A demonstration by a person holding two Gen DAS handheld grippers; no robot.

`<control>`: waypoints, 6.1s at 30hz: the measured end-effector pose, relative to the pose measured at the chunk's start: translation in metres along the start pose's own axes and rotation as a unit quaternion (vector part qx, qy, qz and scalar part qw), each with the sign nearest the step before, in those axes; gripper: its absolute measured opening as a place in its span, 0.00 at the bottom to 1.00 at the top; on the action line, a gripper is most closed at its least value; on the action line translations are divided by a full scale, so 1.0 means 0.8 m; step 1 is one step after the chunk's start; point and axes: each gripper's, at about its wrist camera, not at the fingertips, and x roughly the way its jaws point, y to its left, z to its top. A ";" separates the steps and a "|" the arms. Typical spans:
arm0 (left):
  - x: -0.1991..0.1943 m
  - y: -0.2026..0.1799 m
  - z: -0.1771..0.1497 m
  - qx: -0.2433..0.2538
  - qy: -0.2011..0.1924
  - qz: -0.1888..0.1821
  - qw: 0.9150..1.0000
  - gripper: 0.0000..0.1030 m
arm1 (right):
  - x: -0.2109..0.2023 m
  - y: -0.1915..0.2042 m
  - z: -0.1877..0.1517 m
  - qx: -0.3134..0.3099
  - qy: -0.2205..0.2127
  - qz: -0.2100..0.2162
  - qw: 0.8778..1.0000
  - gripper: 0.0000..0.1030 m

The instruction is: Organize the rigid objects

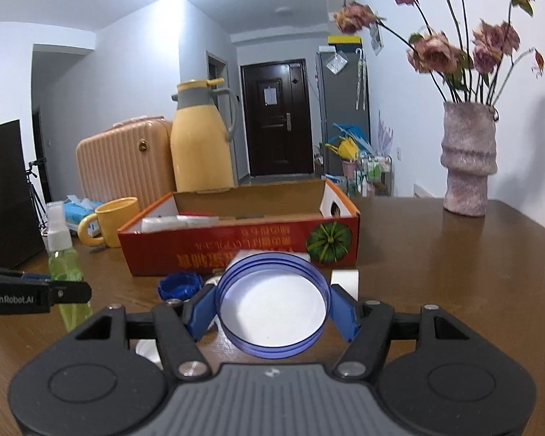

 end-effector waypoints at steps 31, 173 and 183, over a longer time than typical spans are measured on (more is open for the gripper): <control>0.049 -0.034 0.140 -0.051 -0.093 -0.028 0.994 0.31 | 0.079 -0.015 0.115 0.031 -0.056 -0.009 0.998 0.63; -0.015 0.026 0.063 -0.018 -0.097 -0.006 0.995 1.00 | -0.014 0.016 0.057 -0.004 -0.018 -0.039 0.999 1.00; -0.044 0.020 0.029 0.005 -0.067 -0.028 0.997 1.00 | -0.058 0.024 0.018 -0.015 0.010 -0.055 0.998 1.00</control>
